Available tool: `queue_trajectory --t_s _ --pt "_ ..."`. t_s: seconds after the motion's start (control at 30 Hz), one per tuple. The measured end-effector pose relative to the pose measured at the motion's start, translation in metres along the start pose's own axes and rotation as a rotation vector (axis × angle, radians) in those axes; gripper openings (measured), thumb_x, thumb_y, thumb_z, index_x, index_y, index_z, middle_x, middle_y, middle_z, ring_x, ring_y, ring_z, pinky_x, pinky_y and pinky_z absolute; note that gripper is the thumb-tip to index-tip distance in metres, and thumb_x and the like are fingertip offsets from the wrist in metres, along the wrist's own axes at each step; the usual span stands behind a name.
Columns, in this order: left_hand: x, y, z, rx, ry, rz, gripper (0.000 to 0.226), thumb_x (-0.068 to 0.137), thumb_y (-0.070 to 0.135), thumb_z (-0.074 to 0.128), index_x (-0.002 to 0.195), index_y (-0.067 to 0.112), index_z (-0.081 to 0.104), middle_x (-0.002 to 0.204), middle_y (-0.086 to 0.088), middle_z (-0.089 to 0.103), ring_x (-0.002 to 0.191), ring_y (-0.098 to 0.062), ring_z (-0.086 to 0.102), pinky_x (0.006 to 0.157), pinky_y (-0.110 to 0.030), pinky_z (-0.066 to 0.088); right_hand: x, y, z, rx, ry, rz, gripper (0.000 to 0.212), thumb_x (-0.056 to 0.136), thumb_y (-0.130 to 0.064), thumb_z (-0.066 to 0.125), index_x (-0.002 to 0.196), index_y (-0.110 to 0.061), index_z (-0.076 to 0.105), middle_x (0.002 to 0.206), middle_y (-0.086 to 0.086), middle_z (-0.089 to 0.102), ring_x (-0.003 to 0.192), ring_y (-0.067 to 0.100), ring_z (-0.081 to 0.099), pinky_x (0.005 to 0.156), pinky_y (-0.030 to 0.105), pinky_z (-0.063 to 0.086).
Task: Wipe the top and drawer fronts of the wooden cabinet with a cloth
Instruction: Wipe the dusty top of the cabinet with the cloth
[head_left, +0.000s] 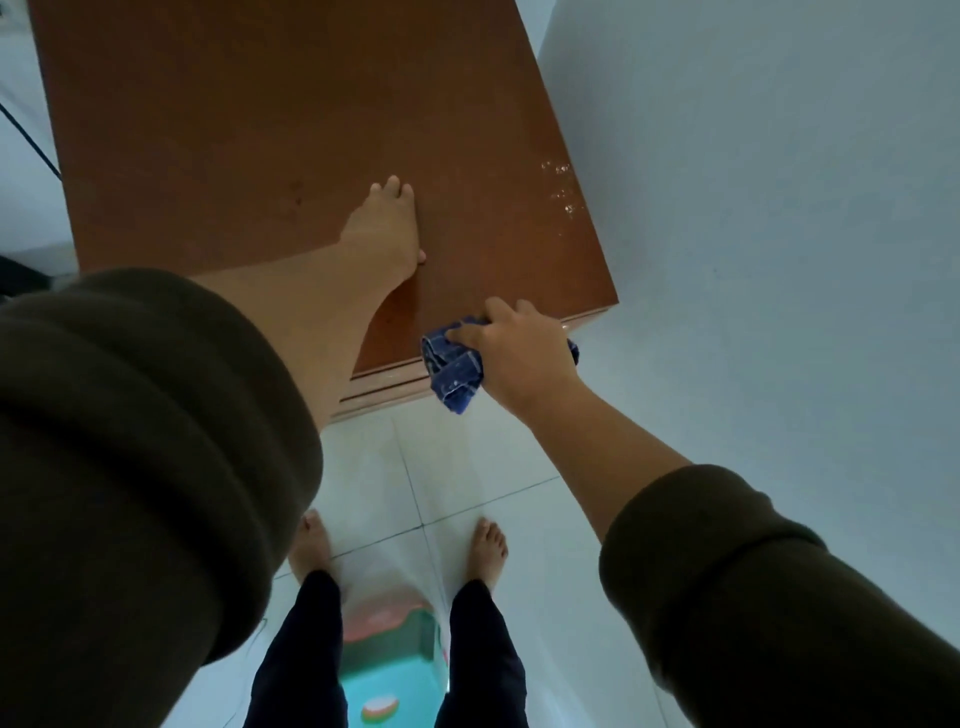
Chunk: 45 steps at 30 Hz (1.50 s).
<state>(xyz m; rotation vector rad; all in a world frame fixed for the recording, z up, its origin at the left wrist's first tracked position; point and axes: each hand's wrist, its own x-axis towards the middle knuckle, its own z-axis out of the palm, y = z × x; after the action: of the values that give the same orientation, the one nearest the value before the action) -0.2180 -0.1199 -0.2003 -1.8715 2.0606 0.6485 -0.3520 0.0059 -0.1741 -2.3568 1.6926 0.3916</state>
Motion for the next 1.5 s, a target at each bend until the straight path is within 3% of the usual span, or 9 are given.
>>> queue_trajectory --t_s 0.13,0.23,0.4,0.57,0.83,1.13,1.3,1.5 --pt "-0.014 -0.003 0.001 0.029 -0.039 0.007 0.087 0.091 0.024 0.061 0.151 0.008 0.001 0.160 -0.006 -0.004 0.147 -0.026 0.003 0.117 -0.040 0.019 -0.017 0.009 0.002 -0.081 -0.050 -0.120 0.036 0.095 -0.026 0.051 0.131 -0.027 0.054 0.125 0.003 0.050 0.109 0.026 0.052 0.078 0.034 0.047" --pt "-0.017 -0.002 0.000 0.015 -0.050 0.007 0.092 0.087 0.030 0.065 0.151 0.007 0.003 0.160 -0.006 -0.002 0.147 -0.026 0.004 0.117 -0.041 0.020 -0.023 0.031 0.001 -0.070 -0.024 -0.076 0.033 0.094 -0.024 0.051 0.126 -0.025 0.058 0.125 0.003 0.053 0.106 0.028 0.053 0.078 0.035 0.047" --pt "-0.005 0.011 0.001 -0.051 -0.045 -0.002 0.099 0.085 0.038 0.066 0.151 0.008 -0.001 0.160 -0.006 -0.006 0.147 -0.027 -0.001 0.117 -0.046 0.020 -0.005 0.063 -0.022 -0.024 0.126 -0.049 0.026 0.080 -0.019 0.070 0.106 -0.020 0.070 0.108 0.005 0.064 0.085 0.033 0.060 0.060 0.030 0.041" --pt "0.023 0.031 -0.011 -0.076 -0.039 0.029 0.108 0.080 0.041 0.070 0.150 0.009 -0.004 0.159 -0.006 -0.008 0.147 -0.025 -0.004 0.117 -0.047 0.017 0.044 0.082 -0.051 -0.048 0.247 -0.036 0.029 0.091 -0.019 0.058 0.119 -0.023 0.064 0.120 0.003 0.059 0.102 0.029 0.058 0.067 0.028 0.034" --pt "0.058 0.052 -0.023 -0.052 -0.138 -0.066 0.125 0.072 0.036 0.079 0.148 0.010 -0.017 0.157 -0.007 -0.021 0.145 -0.029 -0.012 0.116 -0.052 0.015 0.141 0.116 -0.068 -0.067 0.289 0.092 0.033 0.098 -0.017 0.047 0.128 -0.022 0.058 0.128 0.006 0.053 0.109 0.031 0.053 0.083 0.035 0.044" --pt "0.057 0.055 -0.025 -0.082 -0.192 -0.099 0.125 0.073 0.029 0.079 0.147 0.012 -0.021 0.155 -0.004 -0.028 0.144 -0.025 -0.017 0.115 -0.052 0.012 0.219 0.134 -0.074 -0.028 0.267 0.156 0.035 0.100 -0.015 0.040 0.131 -0.020 0.056 0.130 0.012 0.050 0.114 0.035 0.050 0.091 0.040 0.043" --pt "0.056 0.055 -0.024 -0.074 -0.219 -0.097 0.124 0.074 0.030 0.077 0.146 0.012 -0.023 0.153 -0.004 -0.031 0.144 -0.026 -0.019 0.115 -0.052 0.009 0.242 0.131 -0.080 -0.061 0.178 0.187 0.037 0.101 -0.016 0.043 0.135 -0.024 0.051 0.132 0.012 0.048 0.117 0.035 0.050 0.096 0.041 0.042" --pt "0.055 0.058 -0.024 -0.083 -0.219 -0.103 0.123 0.075 0.028 0.077 0.147 0.014 -0.022 0.154 -0.003 -0.030 0.144 -0.025 -0.019 0.115 -0.051 0.009 0.232 0.141 -0.085 -0.064 0.087 0.137 0.039 0.098 -0.010 0.046 0.131 -0.029 0.057 0.126 0.010 0.055 0.112 0.033 0.055 0.090 0.041 0.046"
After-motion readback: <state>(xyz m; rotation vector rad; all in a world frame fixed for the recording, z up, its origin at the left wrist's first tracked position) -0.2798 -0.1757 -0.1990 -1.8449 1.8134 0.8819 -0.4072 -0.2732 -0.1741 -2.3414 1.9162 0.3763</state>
